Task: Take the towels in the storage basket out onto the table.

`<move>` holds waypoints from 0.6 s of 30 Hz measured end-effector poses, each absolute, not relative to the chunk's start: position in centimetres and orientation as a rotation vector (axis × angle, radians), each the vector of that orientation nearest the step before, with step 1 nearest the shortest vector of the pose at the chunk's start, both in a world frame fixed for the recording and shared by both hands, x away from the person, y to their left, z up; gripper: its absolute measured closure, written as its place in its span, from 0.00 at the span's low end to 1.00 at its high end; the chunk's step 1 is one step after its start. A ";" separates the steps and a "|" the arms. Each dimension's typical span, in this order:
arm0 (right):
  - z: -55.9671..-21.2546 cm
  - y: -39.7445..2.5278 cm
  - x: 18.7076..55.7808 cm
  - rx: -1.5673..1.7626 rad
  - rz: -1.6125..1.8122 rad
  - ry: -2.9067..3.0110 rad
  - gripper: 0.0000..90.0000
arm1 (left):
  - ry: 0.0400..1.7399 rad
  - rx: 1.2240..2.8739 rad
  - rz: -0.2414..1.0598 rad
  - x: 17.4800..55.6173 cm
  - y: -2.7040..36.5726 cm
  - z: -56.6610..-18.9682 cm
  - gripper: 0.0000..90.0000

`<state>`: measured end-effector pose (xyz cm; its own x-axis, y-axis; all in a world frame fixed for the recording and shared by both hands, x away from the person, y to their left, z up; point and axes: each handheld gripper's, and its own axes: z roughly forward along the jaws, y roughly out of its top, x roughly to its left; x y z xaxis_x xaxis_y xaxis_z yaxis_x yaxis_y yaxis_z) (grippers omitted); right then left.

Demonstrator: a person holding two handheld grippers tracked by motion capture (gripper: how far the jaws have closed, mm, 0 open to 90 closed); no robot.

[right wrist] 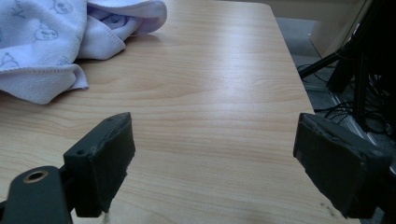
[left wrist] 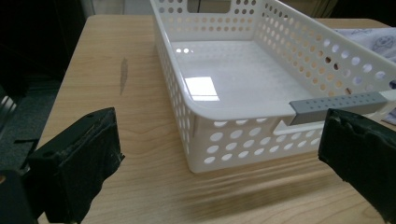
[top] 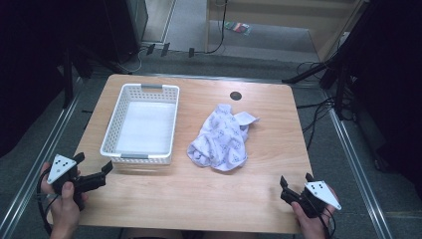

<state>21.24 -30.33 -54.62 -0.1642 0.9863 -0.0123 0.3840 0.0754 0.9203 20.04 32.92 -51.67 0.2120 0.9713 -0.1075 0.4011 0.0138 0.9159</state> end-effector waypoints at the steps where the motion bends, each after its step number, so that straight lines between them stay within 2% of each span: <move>1: -54.6 -30.3 21.2 1.383 1.076 1.645 0.14 | 1.344 1.552 0.770 19.9 33.1 -51.9 0.00; 13: -54.6 -30.3 21.2 1.385 1.077 1.645 0.14 | 1.371 1.548 0.826 19.9 34.3 -54.3 0.00; 18: -54.6 -30.4 21.2 1.384 1.079 1.645 0.14 | 1.407 1.541 0.894 20.1 34.9 -54.7 0.00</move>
<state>21.24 -30.36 -54.62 -0.1641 0.9864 -0.0097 0.3839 0.0730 0.9205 20.06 34.94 -54.73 0.1137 0.9929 -0.0353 0.3904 -0.0120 0.9206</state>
